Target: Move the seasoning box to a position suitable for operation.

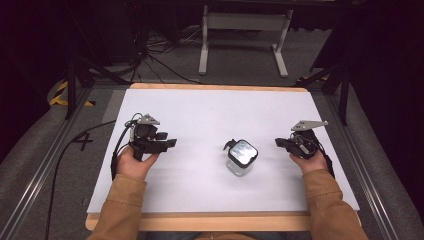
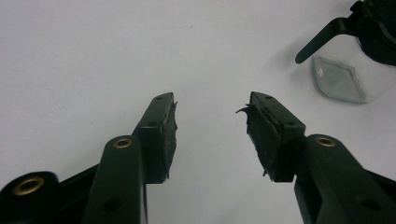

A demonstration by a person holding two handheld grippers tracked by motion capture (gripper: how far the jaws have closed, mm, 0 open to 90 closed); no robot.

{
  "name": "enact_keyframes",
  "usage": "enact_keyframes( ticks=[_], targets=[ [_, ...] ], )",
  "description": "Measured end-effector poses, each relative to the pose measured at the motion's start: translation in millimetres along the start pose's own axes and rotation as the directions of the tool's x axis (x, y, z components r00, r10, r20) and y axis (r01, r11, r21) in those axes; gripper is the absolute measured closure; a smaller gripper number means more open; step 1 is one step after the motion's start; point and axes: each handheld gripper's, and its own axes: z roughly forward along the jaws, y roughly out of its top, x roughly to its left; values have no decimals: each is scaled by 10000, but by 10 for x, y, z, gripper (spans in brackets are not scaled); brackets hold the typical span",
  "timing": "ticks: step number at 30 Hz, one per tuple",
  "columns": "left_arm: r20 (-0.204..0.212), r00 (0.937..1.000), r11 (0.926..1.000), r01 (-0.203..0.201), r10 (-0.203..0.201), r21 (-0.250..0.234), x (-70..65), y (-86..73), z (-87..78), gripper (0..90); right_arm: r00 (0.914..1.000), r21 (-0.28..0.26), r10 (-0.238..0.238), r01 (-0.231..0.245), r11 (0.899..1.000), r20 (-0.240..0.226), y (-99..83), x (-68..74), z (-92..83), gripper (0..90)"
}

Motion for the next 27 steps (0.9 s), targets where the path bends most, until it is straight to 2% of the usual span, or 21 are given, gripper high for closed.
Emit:
enact_keyframes(
  ticks=[4,6,9,12,16,17,27],
  targets=[
    [67,10000,10000,-32,33,-89,-14,9,-7,509,9998,-13,-57,56,10000,-173,16,26,10,900],
    [258,9996,9996,70,-63,-261,-25,12,-11,506,9994,-59,-196,194,9998,-279,29,51,9,900],
    [222,9997,9994,-57,65,-333,-43,16,-22,506,9991,-211,-180,172,9996,-372,36,69,13,900],
    [356,9993,9990,-126,142,-429,-48,26,-40,505,9981,-341,-117,96,9994,-611,37,80,24,900],
    [366,9988,9986,-315,330,-418,-90,37,-48,497,9939,-497,-389,339,9982,-1036,59,162,69,900],
    [387,9989,9985,-252,271,-492,-102,34,-46,493,9928,-517,-478,423,9978,-1097,66,187,87,900],
    [460,9979,9986,-445,458,-298,-132,33,-8,472,9810,-361,-999,952,9948,-1662,77,327,256,900]
  ],
)
